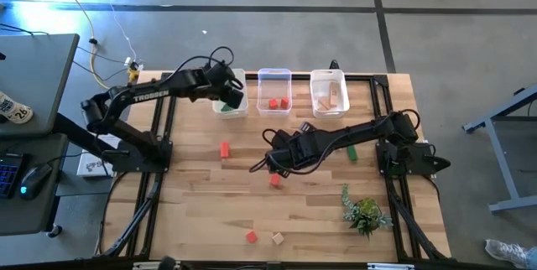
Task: Sort & place blocks by color
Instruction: Put the green block into the left white bin
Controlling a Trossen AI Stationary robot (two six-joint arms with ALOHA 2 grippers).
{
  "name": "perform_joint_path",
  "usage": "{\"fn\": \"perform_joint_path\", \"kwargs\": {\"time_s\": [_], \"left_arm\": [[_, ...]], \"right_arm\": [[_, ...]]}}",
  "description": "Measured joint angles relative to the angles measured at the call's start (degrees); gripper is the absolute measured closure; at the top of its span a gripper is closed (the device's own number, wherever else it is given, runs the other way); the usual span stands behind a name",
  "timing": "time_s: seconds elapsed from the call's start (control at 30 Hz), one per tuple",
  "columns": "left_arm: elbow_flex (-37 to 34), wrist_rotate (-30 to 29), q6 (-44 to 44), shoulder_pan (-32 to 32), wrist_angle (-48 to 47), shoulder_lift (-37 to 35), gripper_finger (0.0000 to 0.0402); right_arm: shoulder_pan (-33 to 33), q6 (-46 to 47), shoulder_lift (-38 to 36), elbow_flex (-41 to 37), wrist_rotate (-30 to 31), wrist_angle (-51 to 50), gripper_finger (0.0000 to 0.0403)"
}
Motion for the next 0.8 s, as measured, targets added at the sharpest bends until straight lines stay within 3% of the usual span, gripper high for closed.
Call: {"fn": "perform_joint_path", "kwargs": {"time_s": [0.6, 0.8], "left_arm": [[0.0, 4.04, 0.44, 3.4, 0.95, 7.65, 0.0329], [0.0, 3.8, 1.75, 3.57, 0.98, 7.7, 0.0306]], "right_arm": [[0.06, -3.0, 0.0, 0.0, -0.5, 0.02, 0.0243], [0.06, -6.47, 0.0, 0.0, -0.48, 0.0, 0.0243]]}}
